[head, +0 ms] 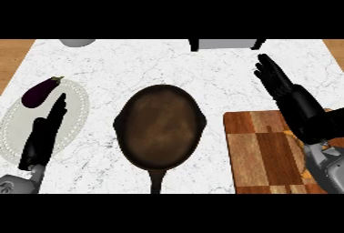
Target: Pick the croissant from the cutting board and place it in the pan
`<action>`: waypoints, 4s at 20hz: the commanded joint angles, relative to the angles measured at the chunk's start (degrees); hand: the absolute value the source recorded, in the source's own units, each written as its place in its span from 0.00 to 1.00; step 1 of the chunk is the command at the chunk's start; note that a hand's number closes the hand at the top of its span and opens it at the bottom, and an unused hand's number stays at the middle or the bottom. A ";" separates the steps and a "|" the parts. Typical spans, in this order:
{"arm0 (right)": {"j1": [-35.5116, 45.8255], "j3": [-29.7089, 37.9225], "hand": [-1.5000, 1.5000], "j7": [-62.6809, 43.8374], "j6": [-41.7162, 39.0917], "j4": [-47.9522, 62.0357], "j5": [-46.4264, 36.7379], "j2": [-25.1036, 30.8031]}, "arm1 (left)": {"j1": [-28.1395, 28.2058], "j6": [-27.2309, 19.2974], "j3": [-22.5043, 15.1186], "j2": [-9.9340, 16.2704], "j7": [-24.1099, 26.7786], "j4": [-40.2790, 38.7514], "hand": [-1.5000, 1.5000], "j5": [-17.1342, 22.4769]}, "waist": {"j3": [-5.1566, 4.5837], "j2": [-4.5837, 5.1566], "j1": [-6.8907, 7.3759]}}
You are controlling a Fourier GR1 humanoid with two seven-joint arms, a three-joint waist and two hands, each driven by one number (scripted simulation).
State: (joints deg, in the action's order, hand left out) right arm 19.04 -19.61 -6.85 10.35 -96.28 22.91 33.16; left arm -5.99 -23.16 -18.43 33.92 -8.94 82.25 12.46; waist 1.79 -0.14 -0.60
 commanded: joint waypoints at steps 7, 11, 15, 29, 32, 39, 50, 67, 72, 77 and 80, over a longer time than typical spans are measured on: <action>-3.04 13.85 1.00 13.88 -28.08 8.57 7.95 15.35 | -4.26 1.69 6.29 -6.99 1.25 7.61 0.50 10.51 | -1.61 0.79 0.07; -12.92 23.43 1.00 32.70 -35.51 13.48 4.86 19.81 | -1.82 1.14 7.08 -6.46 1.34 8.95 0.50 10.54 | -1.30 -0.03 -2.07; -17.59 27.59 0.00 46.43 -40.73 23.94 -3.90 24.71 | -2.27 2.89 7.97 -7.49 2.22 7.70 0.50 12.07 | -1.45 0.39 -0.88; -8.86 17.20 0.00 55.71 -31.84 24.41 -29.57 33.61 | -3.12 5.54 7.44 -8.95 1.70 7.31 0.50 10.94 | -1.82 0.31 1.83; -5.50 13.92 0.00 53.52 -30.78 23.83 -34.35 32.92 | -5.86 4.10 6.93 -10.03 0.62 6.62 0.50 8.89 | -1.78 0.37 1.68; -8.04 4.16 0.00 50.21 -33.02 20.42 -46.72 36.86 | -3.77 6.02 8.67 -8.91 1.21 7.76 0.50 9.43 | -1.83 0.23 1.37; -10.87 4.24 0.00 46.70 -26.56 14.11 -60.39 35.13 | -2.40 9.54 12.95 -9.48 1.78 5.75 0.50 8.79 | -1.81 0.02 0.43; -19.08 8.38 0.00 29.03 -33.63 -5.20 -70.06 23.93 | -0.45 11.01 13.46 -15.32 1.55 7.76 0.50 3.74 | -1.83 0.08 0.65; -12.77 10.26 0.00 33.01 -36.17 2.36 -74.33 20.58 | -5.58 11.05 15.39 -16.83 -1.39 4.14 0.50 2.34 | -1.81 0.20 0.69; -10.70 10.05 0.00 35.51 -36.26 7.22 -78.27 15.63 | -1.84 11.73 15.38 -17.42 -2.67 9.46 0.50 0.44 | -1.79 0.16 0.93; -15.06 6.20 0.00 33.82 -31.54 7.95 -83.80 12.60 | -1.44 13.36 17.39 -16.35 -2.25 9.65 0.50 1.46 | -1.78 0.15 0.93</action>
State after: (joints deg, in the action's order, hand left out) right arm 5.08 -10.76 26.72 -24.54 -91.84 -55.89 49.11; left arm -9.40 -11.04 -2.16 17.06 -10.93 89.84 13.80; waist -0.02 0.00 0.13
